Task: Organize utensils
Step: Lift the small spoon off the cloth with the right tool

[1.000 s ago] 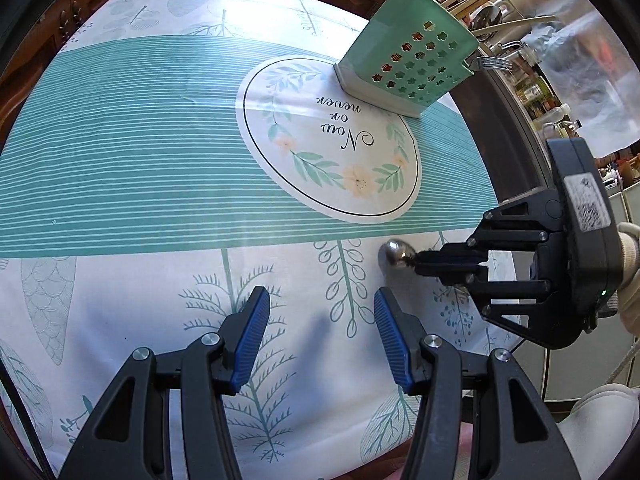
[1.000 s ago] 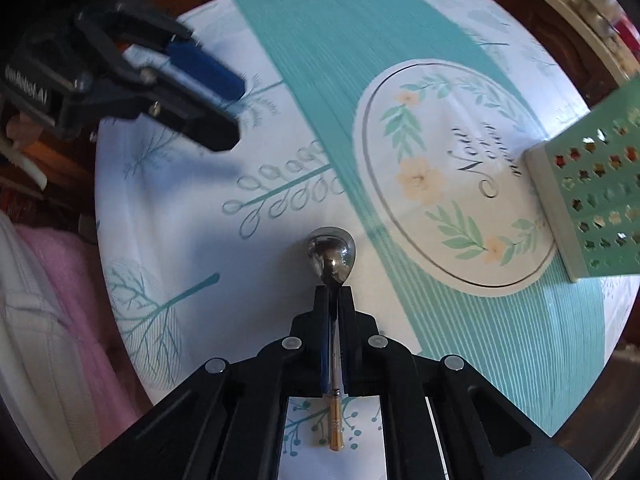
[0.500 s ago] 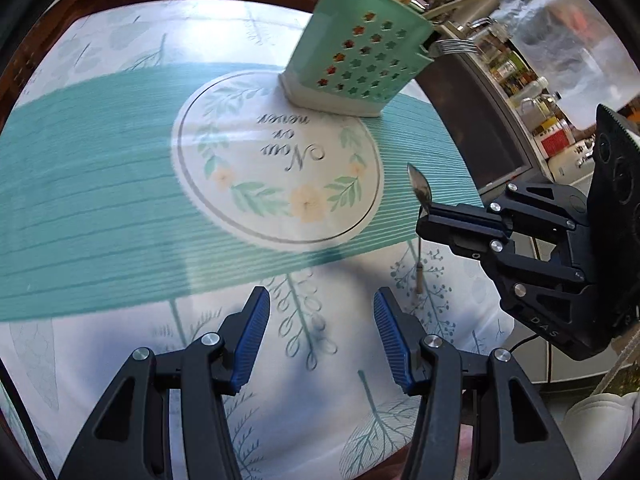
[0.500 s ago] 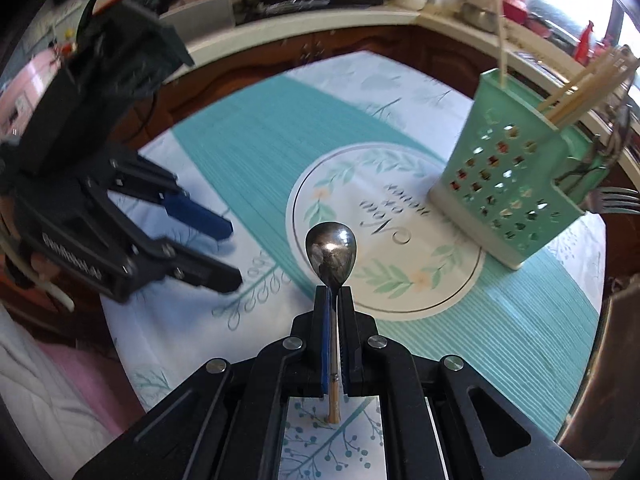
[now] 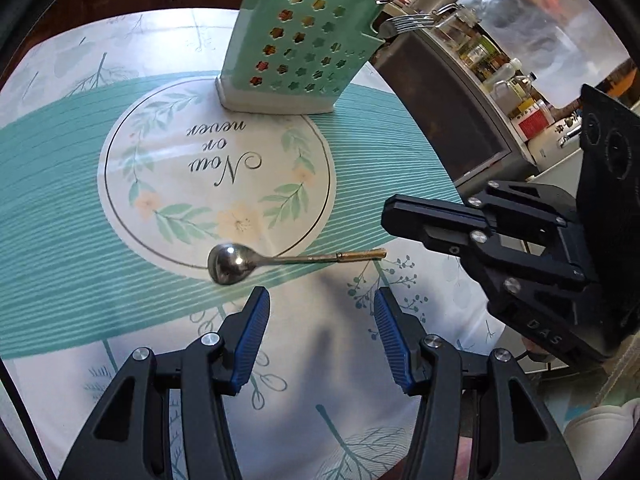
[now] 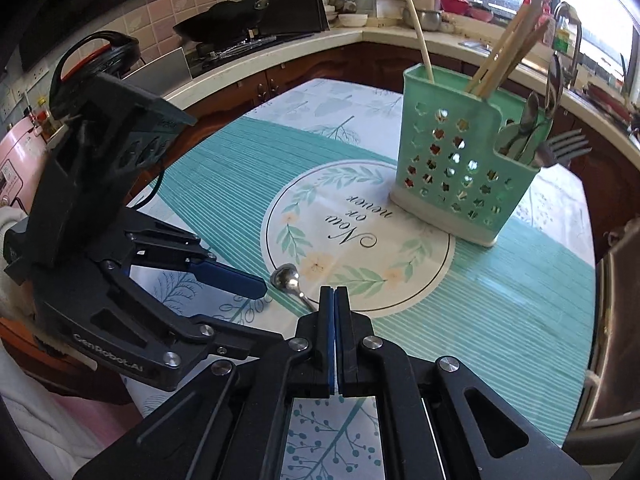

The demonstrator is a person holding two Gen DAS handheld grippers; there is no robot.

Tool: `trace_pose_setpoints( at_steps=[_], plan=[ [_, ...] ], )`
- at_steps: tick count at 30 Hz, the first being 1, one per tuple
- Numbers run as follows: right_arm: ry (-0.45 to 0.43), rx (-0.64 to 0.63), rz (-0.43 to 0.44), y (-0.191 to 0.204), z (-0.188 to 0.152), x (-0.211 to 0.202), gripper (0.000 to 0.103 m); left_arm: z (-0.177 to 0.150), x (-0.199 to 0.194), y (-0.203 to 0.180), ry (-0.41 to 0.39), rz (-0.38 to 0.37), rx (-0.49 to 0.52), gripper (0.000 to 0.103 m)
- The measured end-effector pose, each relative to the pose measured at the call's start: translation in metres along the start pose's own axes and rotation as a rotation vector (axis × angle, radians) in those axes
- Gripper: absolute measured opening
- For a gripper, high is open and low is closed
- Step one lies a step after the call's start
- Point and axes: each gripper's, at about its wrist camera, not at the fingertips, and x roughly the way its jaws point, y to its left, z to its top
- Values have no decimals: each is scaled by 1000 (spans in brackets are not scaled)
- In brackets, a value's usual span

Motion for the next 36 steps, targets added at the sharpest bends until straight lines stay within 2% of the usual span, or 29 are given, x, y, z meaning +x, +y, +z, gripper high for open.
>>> trace_pose_setpoints(
  at_steps=[6,10,17,24,31,36],
  plan=[
    [70,-62,53,-2,5,38,5,-11,-9,12,-3,35,-48,52],
    [126,-128,102,3,9,59,14,-20,-16,21,-25,48,-102,52],
    [186,-267,130,19,10,90,14,-34,-24,32,-51,59,-172,52],
    [207,-333,130,23,14,114,14,-40,-29,44,-70,69,-227,52],
    [215,-456,116,33,21,123,14,-39,-30,49,-84,67,-248,52],
    [262,-528,121,40,31,128,12,-39,-31,51,-87,60,-260,52]
  ],
)
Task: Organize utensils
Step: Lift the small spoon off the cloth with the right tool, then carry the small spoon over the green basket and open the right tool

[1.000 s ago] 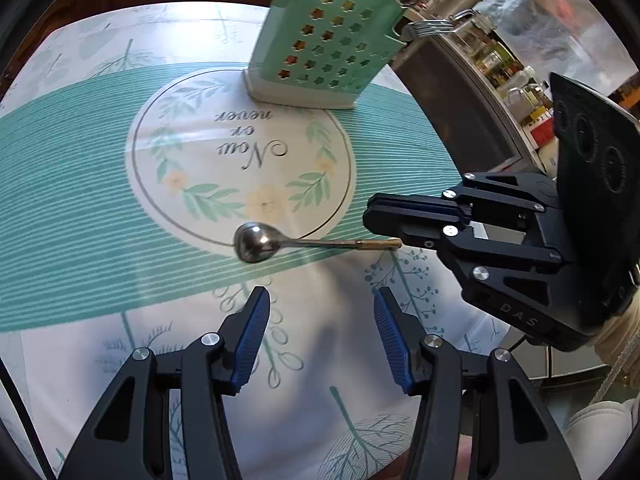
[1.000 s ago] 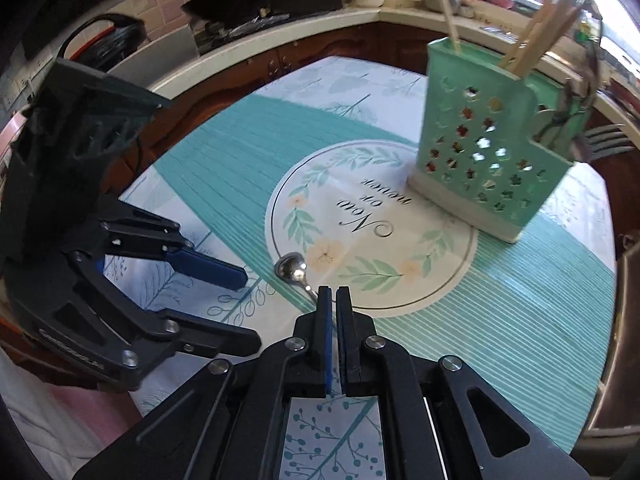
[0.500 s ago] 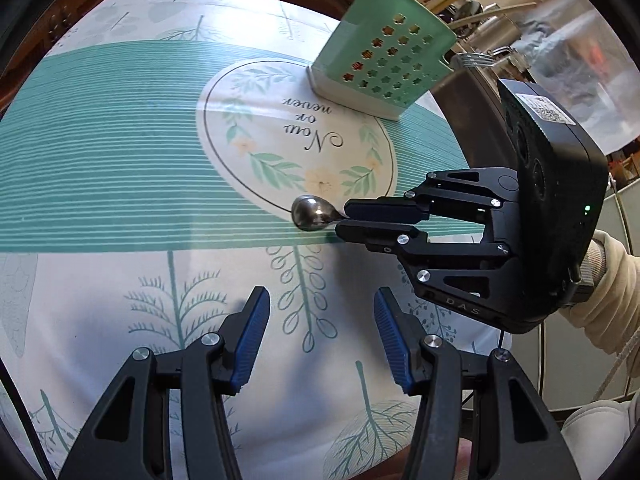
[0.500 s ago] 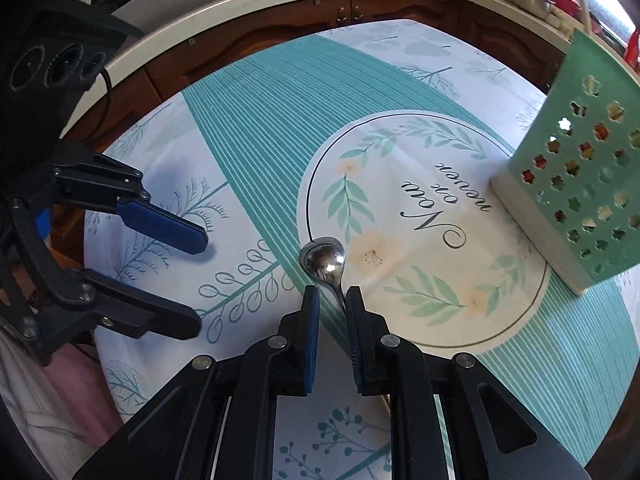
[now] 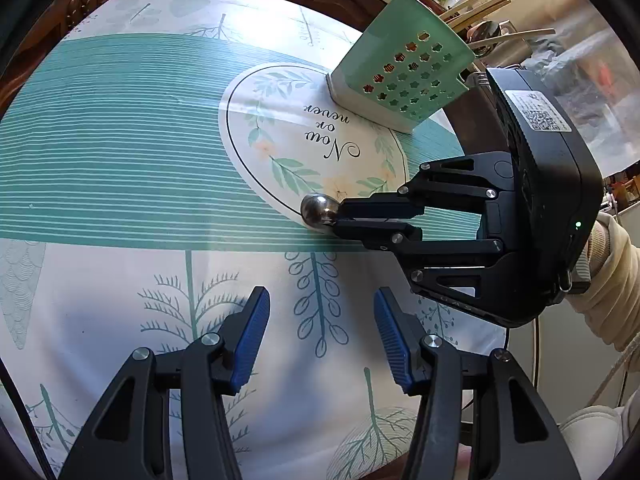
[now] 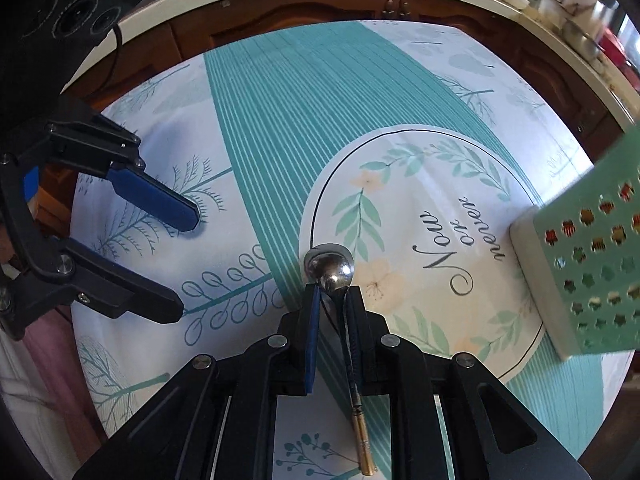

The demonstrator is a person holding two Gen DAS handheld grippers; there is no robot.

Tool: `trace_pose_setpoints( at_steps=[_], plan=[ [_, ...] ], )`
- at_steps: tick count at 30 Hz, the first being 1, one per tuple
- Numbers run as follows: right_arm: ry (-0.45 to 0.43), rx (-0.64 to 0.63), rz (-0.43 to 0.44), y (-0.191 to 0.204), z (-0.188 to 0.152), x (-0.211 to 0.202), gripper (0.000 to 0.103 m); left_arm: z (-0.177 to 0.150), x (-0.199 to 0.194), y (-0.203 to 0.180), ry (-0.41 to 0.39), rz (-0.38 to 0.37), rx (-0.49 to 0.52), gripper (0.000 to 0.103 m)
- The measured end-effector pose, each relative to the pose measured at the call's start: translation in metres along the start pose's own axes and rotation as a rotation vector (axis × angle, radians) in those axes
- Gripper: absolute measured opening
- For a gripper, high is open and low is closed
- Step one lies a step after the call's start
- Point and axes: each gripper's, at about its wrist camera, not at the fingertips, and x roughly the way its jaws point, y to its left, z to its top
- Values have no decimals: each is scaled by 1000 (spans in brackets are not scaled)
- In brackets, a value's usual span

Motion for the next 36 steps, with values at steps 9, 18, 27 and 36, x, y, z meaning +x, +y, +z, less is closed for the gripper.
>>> trace_pose_setpoints(
  at_steps=[9,18,27,36],
  plan=[
    [-32,126,24,-10,-3,-4,3,0,-4,5,-1,6,-8,52],
    [-135,358,89,-38,-23,-24,3,9,14,-5,19,-55,31,52],
    [-265,621,172,-63,-51,-40,3,25,51,-25,7,-175,19,52],
    [-345,737,187,-76,-76,-55,3,37,69,-47,-17,-211,80,48]
  ],
)
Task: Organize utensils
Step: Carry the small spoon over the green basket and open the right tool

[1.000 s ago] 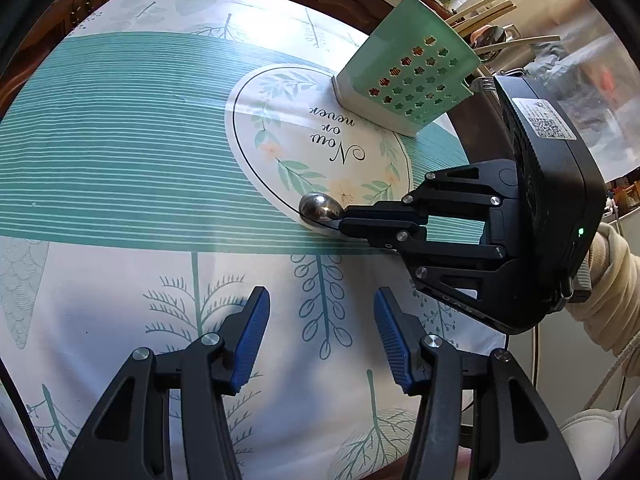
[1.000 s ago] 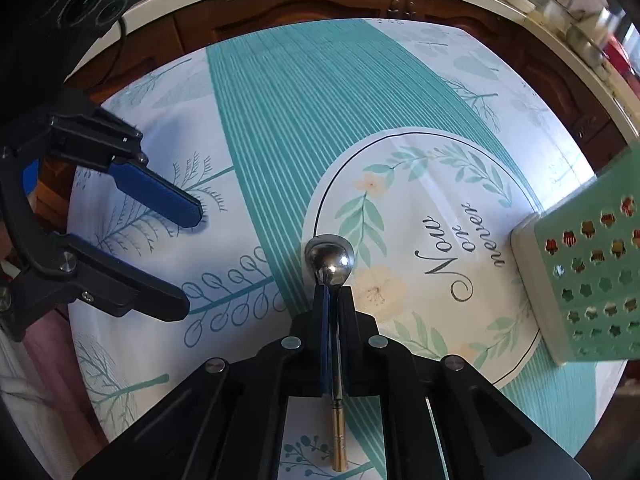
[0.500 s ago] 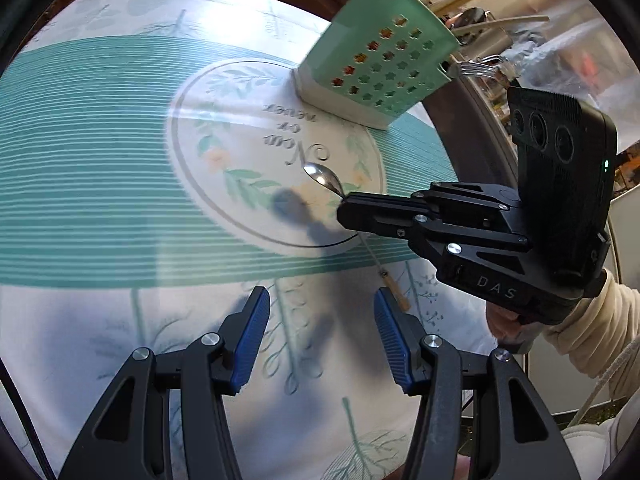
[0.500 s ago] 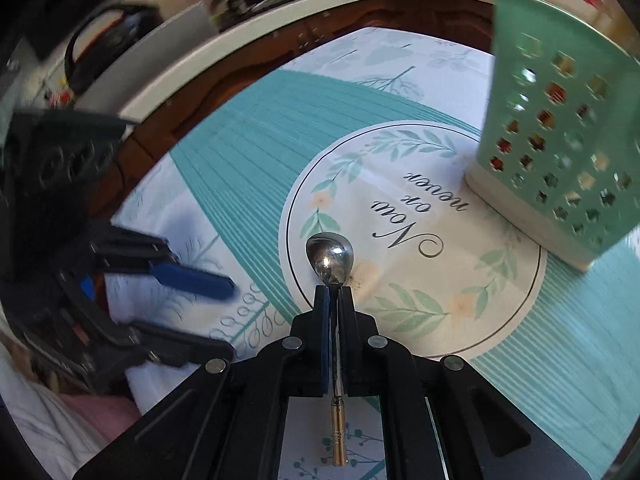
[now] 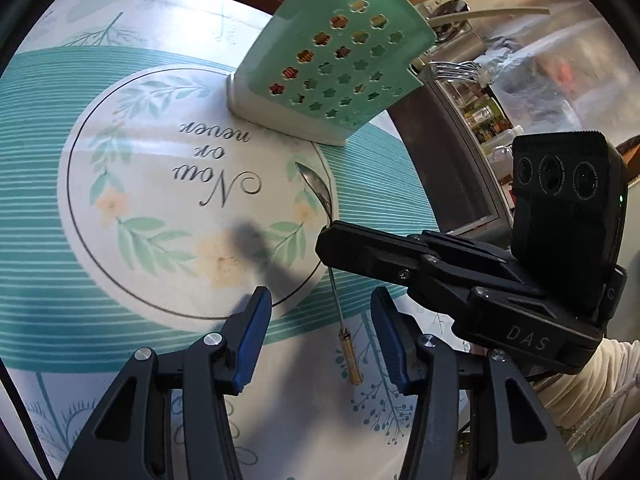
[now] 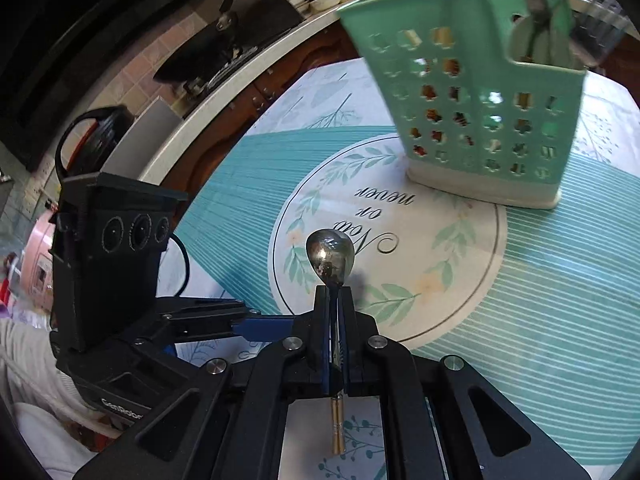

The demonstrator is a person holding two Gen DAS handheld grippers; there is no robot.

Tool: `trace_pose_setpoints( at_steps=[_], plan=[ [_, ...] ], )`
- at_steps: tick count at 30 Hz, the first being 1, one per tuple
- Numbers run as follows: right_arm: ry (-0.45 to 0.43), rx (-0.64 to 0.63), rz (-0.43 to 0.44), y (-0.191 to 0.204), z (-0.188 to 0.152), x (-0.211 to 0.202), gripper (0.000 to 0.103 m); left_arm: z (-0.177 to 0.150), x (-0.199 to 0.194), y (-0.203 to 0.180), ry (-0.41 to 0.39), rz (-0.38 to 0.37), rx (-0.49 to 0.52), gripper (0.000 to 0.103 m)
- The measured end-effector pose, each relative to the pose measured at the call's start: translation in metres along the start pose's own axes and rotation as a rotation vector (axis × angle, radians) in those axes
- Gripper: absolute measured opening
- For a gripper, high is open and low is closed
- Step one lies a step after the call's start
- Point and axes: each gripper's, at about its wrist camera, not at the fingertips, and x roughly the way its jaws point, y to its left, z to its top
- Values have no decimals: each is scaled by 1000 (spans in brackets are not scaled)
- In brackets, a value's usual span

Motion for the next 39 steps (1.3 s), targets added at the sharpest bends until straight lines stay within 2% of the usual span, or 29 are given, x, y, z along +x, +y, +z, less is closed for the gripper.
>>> trace_pose_setpoints(
  at_steps=[5,8,12,14,16,26,35,39],
  plan=[
    [-21,13,16,-3,-2,-9,3,-1,9,-16,30,9,94,34],
    [-34,9,27,-2,-2,-14,3,2,13,-22,34,28,113,29],
    [-48,-3,35,3,-3,-24,3,10,11,-31,12,46,130,16],
    [-54,-6,38,5,-4,-30,3,14,9,-36,-2,69,154,5],
    [-59,-6,39,6,-5,-36,3,17,9,-46,-8,112,208,2],
    [-83,3,38,16,0,-68,3,24,-5,-73,-29,211,329,0],
    [-114,132,41,14,10,-78,8,23,-8,-100,-56,319,453,0],
    [-144,210,30,12,13,-80,8,30,-7,-102,-50,339,430,0]
  ],
)
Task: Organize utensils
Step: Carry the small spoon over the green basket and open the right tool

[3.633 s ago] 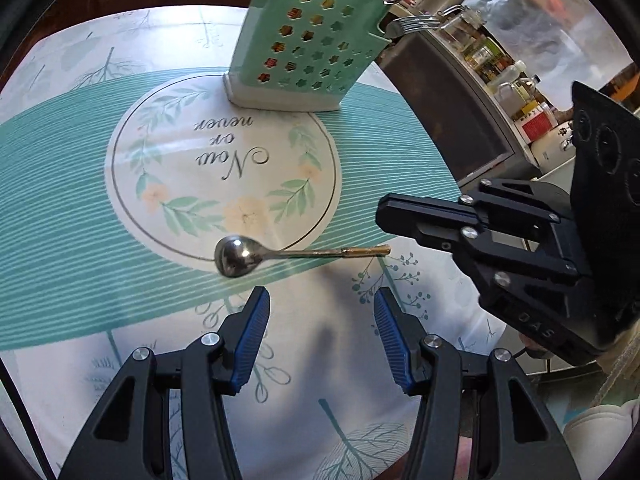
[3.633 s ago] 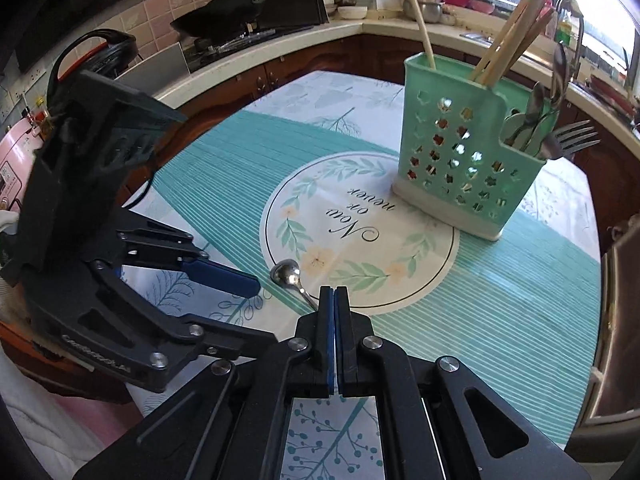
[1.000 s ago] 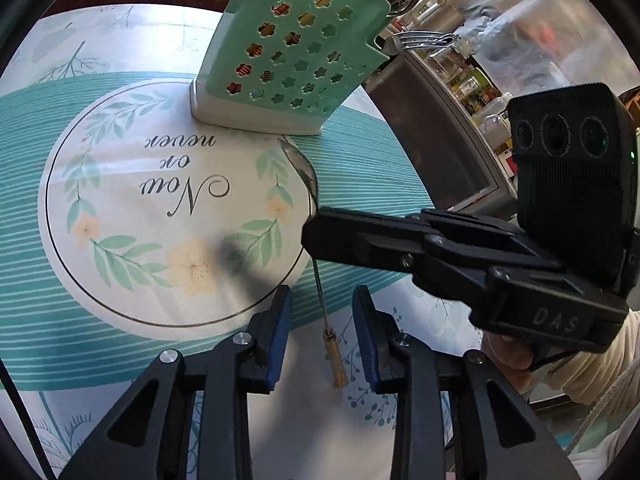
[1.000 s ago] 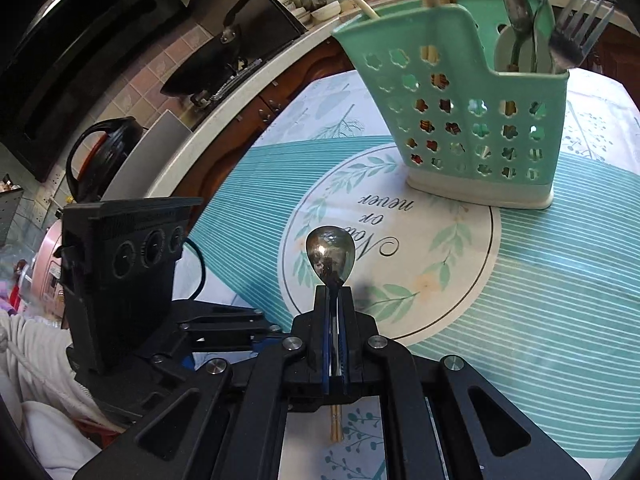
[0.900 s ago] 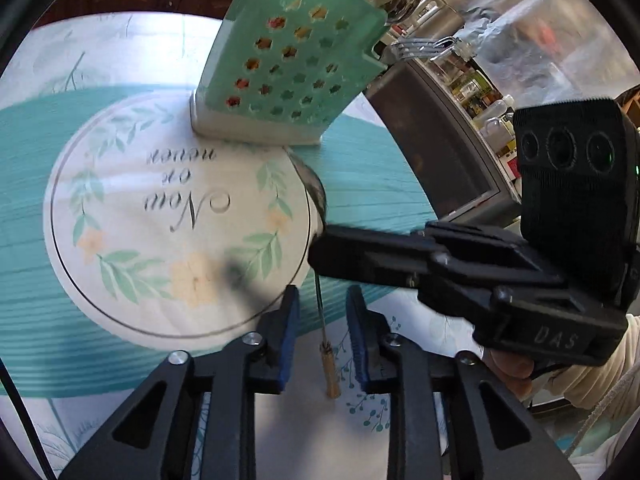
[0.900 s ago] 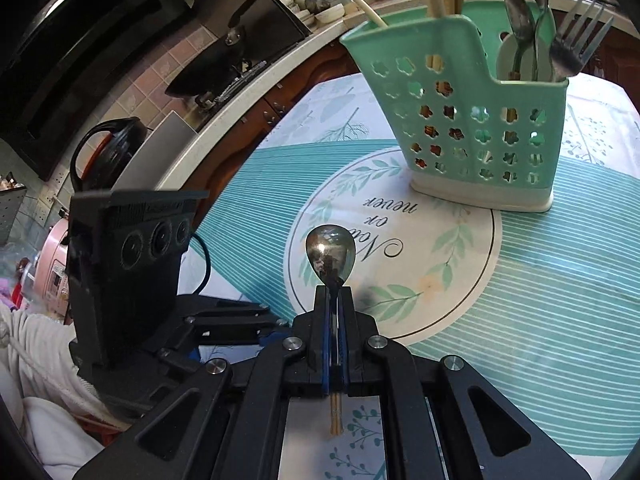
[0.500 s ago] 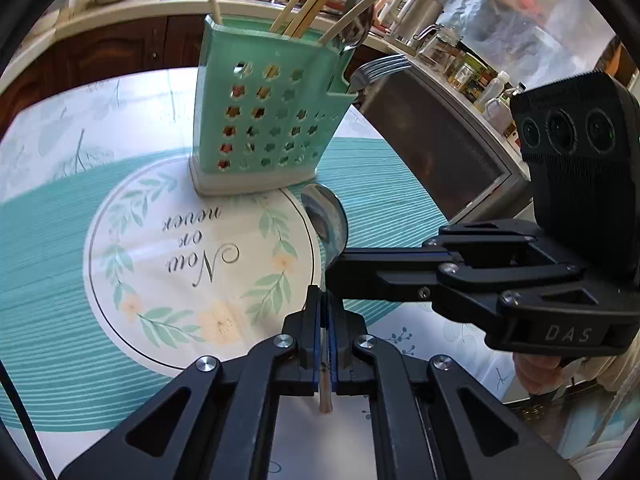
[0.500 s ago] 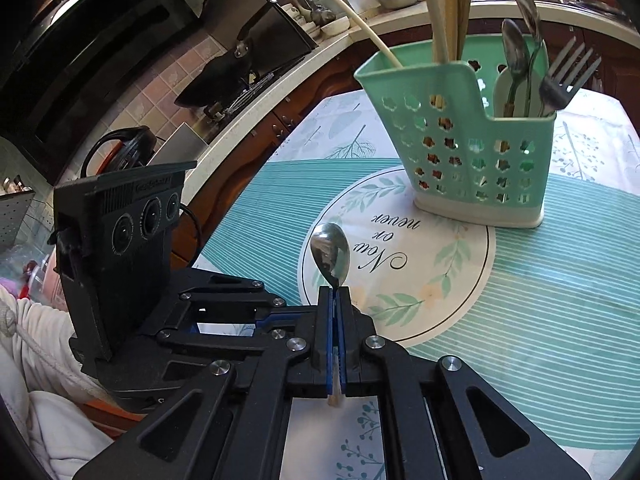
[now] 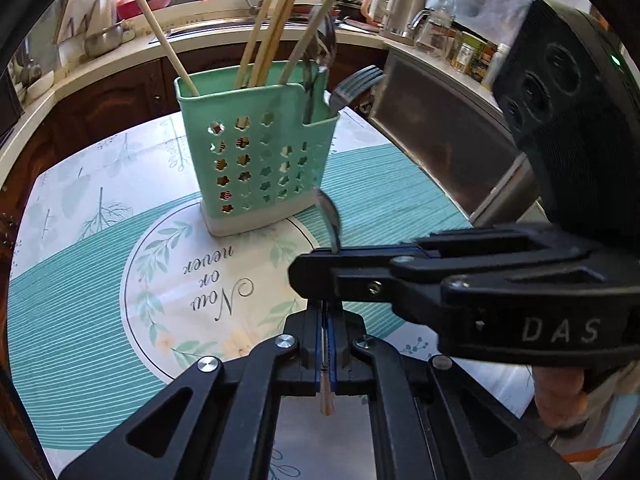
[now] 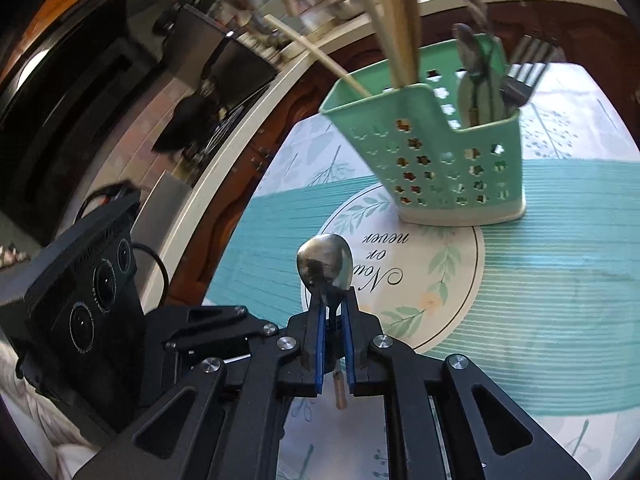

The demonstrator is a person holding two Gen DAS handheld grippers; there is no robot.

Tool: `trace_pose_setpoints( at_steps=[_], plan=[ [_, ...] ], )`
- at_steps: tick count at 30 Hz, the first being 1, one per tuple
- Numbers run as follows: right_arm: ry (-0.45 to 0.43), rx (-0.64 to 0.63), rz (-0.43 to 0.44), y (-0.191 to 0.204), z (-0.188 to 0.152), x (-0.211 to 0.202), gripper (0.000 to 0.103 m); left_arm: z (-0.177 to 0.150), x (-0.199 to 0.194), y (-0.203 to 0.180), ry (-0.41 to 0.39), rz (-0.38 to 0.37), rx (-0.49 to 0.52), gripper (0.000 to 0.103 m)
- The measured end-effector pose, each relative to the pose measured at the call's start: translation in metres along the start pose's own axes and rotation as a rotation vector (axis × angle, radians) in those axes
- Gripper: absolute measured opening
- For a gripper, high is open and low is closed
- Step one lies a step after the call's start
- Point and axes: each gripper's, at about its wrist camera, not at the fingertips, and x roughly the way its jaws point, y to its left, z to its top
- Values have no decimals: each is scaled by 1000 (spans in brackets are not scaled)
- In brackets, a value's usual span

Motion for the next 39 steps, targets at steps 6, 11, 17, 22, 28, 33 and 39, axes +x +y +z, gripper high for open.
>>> trace_pose_setpoints(
  at_steps=[6,11,17,22,28,33,39],
  plan=[
    [-51,22,32,3,7,-19,7,13,-17,-2,-32,-5,-12,1],
    [-124,5,39,16,23,-49,7,31,-35,4,-52,-33,-65,4],
    [-211,-29,31,29,51,-84,7,53,-56,3,-115,-30,-71,8],
    [-294,-55,-16,32,76,-112,3,63,-52,7,-114,-34,-102,10],
    [-370,-33,-88,7,107,-135,3,61,-38,11,-90,-35,-125,11],
    [-415,0,-136,-22,132,-132,3,56,-26,13,-62,-27,-144,11],
    [-464,-35,-156,-34,157,-103,3,46,-19,27,-37,7,-190,12]
  ],
)
